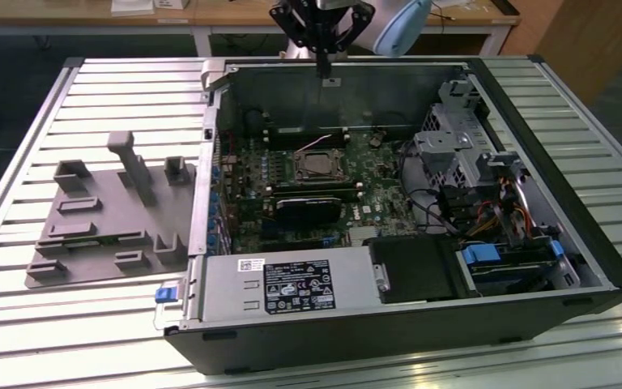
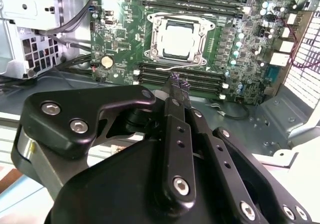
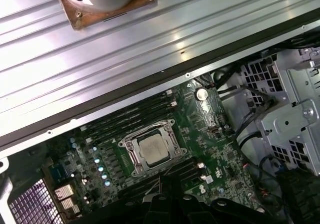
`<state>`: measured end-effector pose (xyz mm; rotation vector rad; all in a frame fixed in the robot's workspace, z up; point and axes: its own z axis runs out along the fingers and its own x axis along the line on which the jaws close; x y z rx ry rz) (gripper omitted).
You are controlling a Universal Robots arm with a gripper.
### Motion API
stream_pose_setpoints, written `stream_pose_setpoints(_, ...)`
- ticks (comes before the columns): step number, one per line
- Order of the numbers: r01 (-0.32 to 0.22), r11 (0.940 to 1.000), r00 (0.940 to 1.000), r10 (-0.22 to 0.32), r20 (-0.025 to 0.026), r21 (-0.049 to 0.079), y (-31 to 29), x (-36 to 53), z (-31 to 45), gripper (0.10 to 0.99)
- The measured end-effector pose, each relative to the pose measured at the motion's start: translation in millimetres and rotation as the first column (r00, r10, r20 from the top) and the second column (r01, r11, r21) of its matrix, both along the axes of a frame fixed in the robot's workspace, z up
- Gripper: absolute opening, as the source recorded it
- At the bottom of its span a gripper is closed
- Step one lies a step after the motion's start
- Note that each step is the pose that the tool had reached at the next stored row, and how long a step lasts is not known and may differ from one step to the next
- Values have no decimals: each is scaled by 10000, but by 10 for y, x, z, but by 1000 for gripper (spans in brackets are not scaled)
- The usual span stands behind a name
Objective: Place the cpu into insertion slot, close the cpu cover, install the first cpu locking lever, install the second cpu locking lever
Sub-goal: 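Install the first cpu locking lever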
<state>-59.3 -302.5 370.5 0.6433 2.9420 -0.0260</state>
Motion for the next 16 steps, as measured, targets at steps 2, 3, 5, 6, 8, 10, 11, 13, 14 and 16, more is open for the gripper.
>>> stream_pose_setpoints(2,0,10000,10000,0,-11,21,-9,3,-24,106)
stream_pose_setpoints(3,0,10000,10000,0,-18,33,-13,5,-36,106)
stream_pose_setpoints(5,1,10000,10000,0,-26,48,-20,7,-60,106)
stream_pose_setpoints(6,1,10000,10000,0,-28,52,-23,8,-71,106)
stream_pose_setpoints(8,0,10000,10000,0,-31,56,-27,11,-95,106)
stream_pose_setpoints(10,1,10000,10000,-1,-33,62,-33,12,-119,106)
stream_pose_setpoints(11,1,10000,10000,0,-33,65,-36,13,-133,106)
stream_pose_setpoints(13,0,10000,10000,0,-34,73,-44,14,-161,106)
stream_pose_setpoints(14,1,10000,10000,-1,-34,75,-46,14,-173,106)
stream_pose_setpoints(16,2,10000,10000,-2,-35,75,-47,13,-191,106)
